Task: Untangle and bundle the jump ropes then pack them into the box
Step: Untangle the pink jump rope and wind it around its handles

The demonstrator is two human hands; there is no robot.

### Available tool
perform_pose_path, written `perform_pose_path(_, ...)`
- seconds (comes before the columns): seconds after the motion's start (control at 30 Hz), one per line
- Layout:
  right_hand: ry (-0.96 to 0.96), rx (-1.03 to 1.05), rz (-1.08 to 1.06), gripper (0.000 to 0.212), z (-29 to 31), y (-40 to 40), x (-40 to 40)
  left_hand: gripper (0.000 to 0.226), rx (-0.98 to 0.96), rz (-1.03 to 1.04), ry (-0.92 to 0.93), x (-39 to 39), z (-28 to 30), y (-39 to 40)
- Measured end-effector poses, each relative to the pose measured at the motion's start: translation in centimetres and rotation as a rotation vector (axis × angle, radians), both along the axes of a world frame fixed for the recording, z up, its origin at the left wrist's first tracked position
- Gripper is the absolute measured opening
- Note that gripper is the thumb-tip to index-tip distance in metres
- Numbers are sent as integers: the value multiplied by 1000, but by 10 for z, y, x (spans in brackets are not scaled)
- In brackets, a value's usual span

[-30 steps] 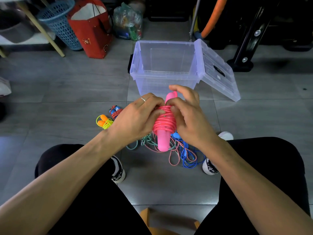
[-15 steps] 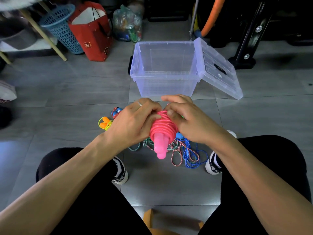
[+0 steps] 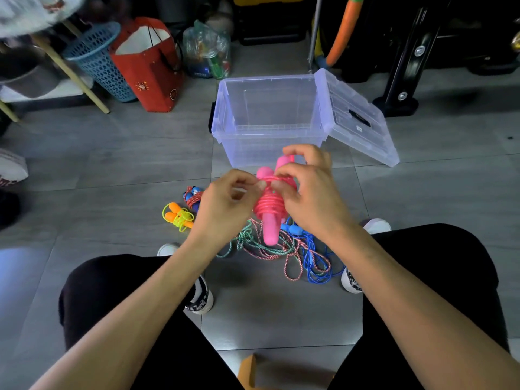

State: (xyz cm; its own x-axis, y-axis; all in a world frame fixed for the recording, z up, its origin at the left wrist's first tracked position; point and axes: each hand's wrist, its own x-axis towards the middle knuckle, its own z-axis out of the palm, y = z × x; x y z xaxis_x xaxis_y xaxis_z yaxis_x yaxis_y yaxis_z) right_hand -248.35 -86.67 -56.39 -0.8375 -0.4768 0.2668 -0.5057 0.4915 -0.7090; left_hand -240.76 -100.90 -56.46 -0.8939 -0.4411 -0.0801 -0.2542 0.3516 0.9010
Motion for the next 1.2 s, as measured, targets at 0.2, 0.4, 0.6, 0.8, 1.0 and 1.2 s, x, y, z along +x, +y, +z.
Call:
perform_pose_path(0.2, 104, -105, -211, 9, 0, -10, 0, 46, 707, 3, -321, -2, 15, 12)
perform_pose_path(0.4, -43, -86, -122, 26, 1, -15, 2, 23, 322, 98, -141, -8, 10, 10)
perform_pose_path(0.6, -381, -193, 16, 22, 6, -10, -5, 17, 12, 30, -31, -8, 6, -4)
perform_pose_path(0.8, -675, -262, 99, 18, 13, -1, -9, 33, -314, -2, 68, -4, 3, -13)
perform_pose_path(1.0, -597, -209, 162, 22, 14, 2, -6, 36, -395, 22, 96, 1, 0, -11)
perform_pose_path(1.2, -753, -328, 111, 15, 20, 4, -6, 36, -598, -64, 435, 3, 1, -6)
